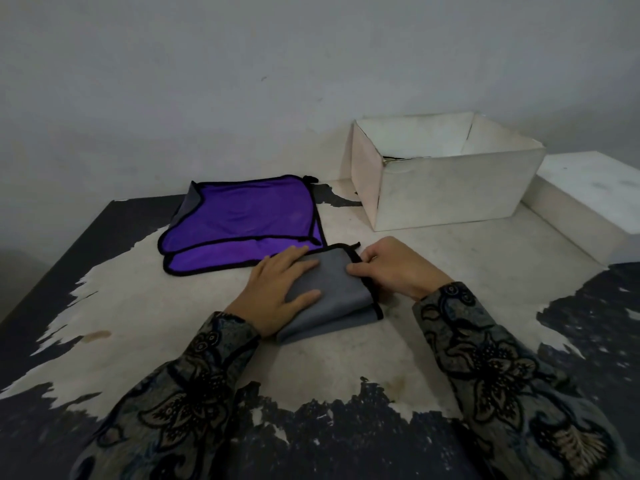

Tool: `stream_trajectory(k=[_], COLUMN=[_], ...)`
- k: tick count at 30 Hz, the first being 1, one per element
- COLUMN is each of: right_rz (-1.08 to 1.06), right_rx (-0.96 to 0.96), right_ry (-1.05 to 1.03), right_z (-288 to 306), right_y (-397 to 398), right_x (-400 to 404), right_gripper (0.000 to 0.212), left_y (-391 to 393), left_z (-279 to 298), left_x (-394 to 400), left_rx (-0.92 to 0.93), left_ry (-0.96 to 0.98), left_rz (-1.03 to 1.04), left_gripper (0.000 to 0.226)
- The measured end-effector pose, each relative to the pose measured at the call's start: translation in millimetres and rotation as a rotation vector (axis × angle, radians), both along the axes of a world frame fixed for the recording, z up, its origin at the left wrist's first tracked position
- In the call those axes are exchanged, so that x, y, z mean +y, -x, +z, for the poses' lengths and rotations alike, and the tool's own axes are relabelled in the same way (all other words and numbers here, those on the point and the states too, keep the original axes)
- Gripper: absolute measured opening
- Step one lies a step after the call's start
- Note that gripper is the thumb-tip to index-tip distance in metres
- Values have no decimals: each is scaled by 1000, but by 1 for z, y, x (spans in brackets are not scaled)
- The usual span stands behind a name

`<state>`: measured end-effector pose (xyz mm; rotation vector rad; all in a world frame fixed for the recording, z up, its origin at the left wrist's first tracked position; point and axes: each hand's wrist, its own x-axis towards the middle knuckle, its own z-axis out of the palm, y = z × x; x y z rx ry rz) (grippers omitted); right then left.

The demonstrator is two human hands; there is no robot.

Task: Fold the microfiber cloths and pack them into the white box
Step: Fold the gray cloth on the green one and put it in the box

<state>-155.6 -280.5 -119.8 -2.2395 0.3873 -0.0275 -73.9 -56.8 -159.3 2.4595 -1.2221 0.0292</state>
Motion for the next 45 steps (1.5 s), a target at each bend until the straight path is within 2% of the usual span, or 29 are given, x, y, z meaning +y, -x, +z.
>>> stream_trajectory(k=[5, 7, 11, 17, 20, 24, 27, 30, 32, 34, 36, 39, 43, 45], right_rz=[-62, -61, 42, 120, 132, 196, 194, 191, 194, 179, 157, 138, 175, 212], right_rx=[27, 33, -23, -53, -82, -263, -485, -655, -719, -761, -778, -816, -775, -721], right_ry=[269, 315, 276, 242, 79, -288, -298, -252, -283, -331, -381, -375, -355, -325], right_z=[-2, -4, -6, -8, -7, -1, 6, 20, 31, 41, 49, 67, 102, 116], right_y=[2, 3, 0, -3, -1, 1, 1, 2, 5, 7, 7, 5, 0, -5], right_x=[0, 2, 0, 10, 10, 8, 11, 10, 8, 3, -5, -27, -72, -96], right_gripper=[27, 29, 47, 27, 21, 32, 36, 21, 25, 28, 29, 30, 41, 50], left_y=[3, 6, 11, 13, 12, 12, 8, 14, 19, 21, 20, 9, -10, -20], left_z=[0, 0, 3, 3, 2, 2, 5, 21, 32, 42, 54, 77, 121, 144], left_x=[0, -1, -1, -1, 0, 2, 2, -4, -12, -20, -31, -50, -82, -101], left_rx=[-30, -41, -48, -135, -122, -31, 113, 392, 651, 846, 960, 950, 699, 647], left_ry=[-108, -153, -204, -240, -131, 0, 144, 473, 752, 905, 958, 963, 955, 926], left_rz=[24, 36, 33, 60, 76, 92, 106, 95, 56, 24, -35, -143, -173, -148], left_gripper=[97, 99, 103, 103, 95, 92, 89, 76, 72, 74, 70, 58, 38, 34])
